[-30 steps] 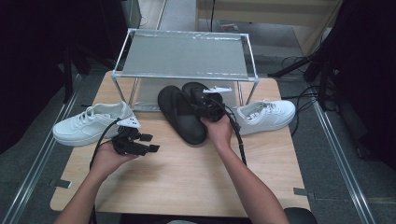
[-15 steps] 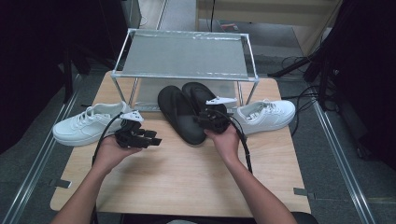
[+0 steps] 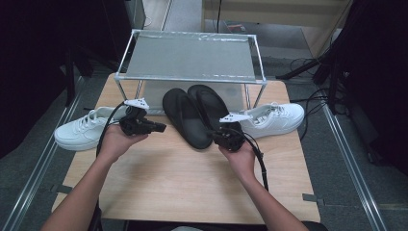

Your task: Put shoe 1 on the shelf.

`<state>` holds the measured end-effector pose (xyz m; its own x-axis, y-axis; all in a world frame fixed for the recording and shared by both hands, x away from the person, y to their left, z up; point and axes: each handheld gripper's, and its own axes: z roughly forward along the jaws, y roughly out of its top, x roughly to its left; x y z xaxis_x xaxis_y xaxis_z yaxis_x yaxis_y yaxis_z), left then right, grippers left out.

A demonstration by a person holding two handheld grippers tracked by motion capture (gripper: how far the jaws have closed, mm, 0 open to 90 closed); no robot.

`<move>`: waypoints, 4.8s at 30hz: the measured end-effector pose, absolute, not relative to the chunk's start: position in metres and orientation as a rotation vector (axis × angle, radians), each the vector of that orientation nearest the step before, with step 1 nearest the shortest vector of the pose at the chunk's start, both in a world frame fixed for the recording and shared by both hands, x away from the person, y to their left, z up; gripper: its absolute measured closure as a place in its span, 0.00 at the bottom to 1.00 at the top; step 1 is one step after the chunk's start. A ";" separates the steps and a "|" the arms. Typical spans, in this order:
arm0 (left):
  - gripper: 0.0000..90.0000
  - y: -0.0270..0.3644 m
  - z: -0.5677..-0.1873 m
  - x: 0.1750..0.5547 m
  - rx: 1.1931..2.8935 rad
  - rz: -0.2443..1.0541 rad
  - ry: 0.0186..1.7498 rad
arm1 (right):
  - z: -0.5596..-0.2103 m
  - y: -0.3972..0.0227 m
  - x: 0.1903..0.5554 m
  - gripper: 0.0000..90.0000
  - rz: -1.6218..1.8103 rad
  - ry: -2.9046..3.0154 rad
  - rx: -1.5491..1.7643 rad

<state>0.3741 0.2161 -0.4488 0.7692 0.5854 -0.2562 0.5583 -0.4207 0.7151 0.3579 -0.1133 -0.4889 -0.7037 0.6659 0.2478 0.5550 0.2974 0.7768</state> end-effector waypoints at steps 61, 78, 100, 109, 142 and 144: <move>1.00 0.196 -0.350 0.509 2.189 0.224 0.824 | -0.532 -0.120 0.349 1.00 1.261 2.509 1.144; 1.00 0.193 -0.351 0.508 2.213 0.253 0.813 | -0.537 -0.105 0.355 1.00 1.270 2.488 1.160; 1.00 0.193 -0.351 0.507 2.214 0.260 0.820 | -0.532 -0.050 0.371 1.00 1.318 2.481 1.139; 1.00 0.193 -0.351 0.507 2.215 0.257 0.824 | -0.526 -0.039 0.385 1.00 1.332 2.452 1.155; 1.00 0.197 -0.355 0.507 2.179 0.241 0.829 | -0.522 0.012 0.436 1.00 1.364 2.397 1.241; 1.00 0.197 -0.355 0.506 2.171 0.239 0.834 | -0.522 0.012 0.436 1.00 1.362 2.398 1.248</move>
<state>0.5064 0.1966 -0.3550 0.7668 0.6347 -0.0956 0.4873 -0.4787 0.7304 0.4364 0.0116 -0.5222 -0.6547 0.7024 0.2792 0.5996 0.2577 0.7577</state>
